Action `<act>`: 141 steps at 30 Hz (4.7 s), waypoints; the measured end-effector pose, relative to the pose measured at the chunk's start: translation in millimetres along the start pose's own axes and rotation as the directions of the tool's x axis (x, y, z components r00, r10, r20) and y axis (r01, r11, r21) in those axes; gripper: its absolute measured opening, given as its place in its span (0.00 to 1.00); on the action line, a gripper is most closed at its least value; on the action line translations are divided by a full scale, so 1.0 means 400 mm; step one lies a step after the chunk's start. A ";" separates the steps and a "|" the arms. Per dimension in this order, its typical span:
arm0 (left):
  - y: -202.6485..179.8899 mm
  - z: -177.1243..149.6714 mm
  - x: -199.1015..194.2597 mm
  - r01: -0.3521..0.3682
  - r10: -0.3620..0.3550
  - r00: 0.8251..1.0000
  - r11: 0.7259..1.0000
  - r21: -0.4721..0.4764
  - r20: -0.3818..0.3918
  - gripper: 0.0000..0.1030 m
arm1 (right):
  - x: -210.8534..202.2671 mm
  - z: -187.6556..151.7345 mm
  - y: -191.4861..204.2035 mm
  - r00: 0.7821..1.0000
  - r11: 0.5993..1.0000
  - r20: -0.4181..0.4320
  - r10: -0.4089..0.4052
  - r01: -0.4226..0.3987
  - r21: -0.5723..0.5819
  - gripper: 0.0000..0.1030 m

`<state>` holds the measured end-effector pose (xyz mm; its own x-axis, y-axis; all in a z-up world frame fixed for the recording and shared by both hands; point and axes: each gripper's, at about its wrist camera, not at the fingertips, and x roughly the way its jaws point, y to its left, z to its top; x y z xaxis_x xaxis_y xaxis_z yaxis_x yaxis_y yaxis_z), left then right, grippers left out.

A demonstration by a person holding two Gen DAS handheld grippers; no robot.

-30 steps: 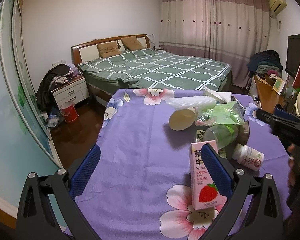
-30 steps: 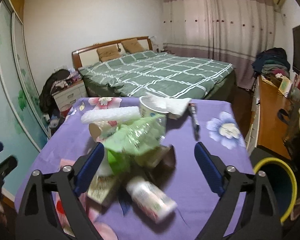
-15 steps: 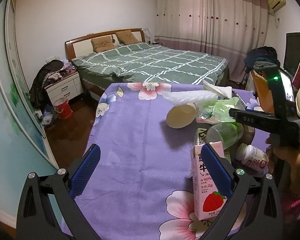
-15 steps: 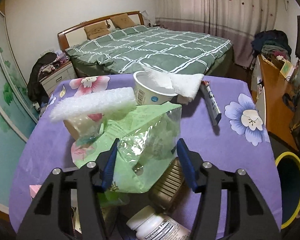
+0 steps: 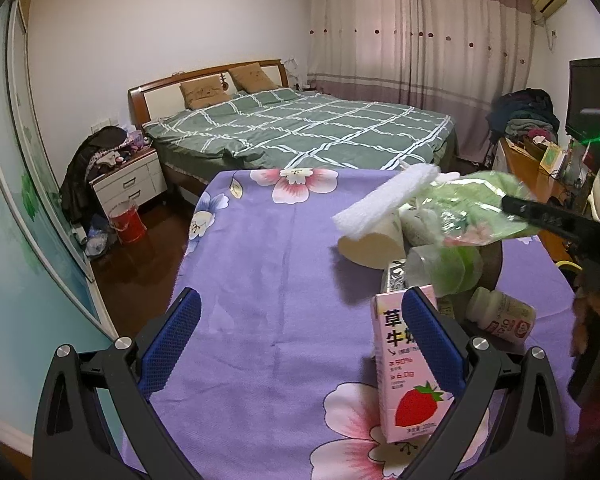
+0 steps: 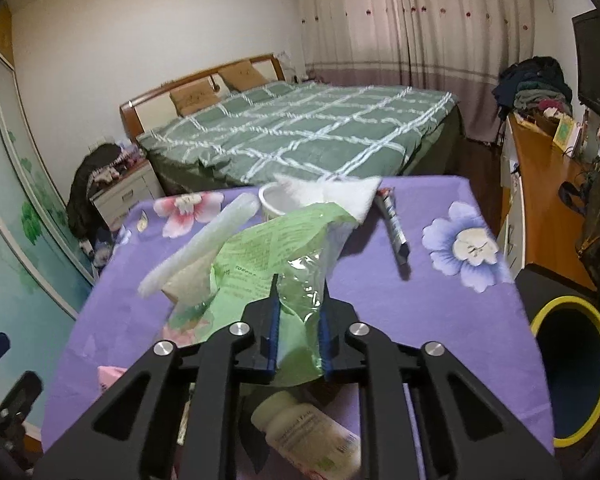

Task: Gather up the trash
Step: 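Grasp the green plastic bag with the right gripper, then drop the green bag into the yellow bin while the left gripper grasps the milk carton, then carry the pink milk carton to the bin and release it with the left gripper, then grasp the clear jar with green lid with the right gripper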

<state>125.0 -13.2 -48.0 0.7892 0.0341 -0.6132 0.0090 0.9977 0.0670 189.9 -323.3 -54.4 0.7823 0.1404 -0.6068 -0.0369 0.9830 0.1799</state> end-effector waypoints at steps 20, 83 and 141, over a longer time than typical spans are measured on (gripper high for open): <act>-0.107 -0.043 -0.033 0.075 -0.074 0.997 0.996 0.040 -0.012 0.96 | -0.244 -0.051 -0.294 0.981 0.981 0.096 -0.171 0.160 0.110 0.13; -0.329 -0.030 0.017 0.295 -0.280 0.953 0.943 0.153 -0.112 0.51 | -0.248 -0.227 -0.649 0.865 0.836 -0.060 -0.499 0.498 0.231 0.48; -0.111 0.021 -0.073 0.106 -0.108 0.993 0.994 0.027 0.053 0.95 | -0.189 -0.222 -0.293 0.985 0.986 -0.041 -0.165 0.165 0.000 0.57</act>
<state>106.6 -59.0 -26.3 0.8152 -0.0769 -0.5740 0.1098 0.9937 0.0228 80.1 -438.5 -98.3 0.7516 -0.0191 -0.6593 0.0930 0.9927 0.0772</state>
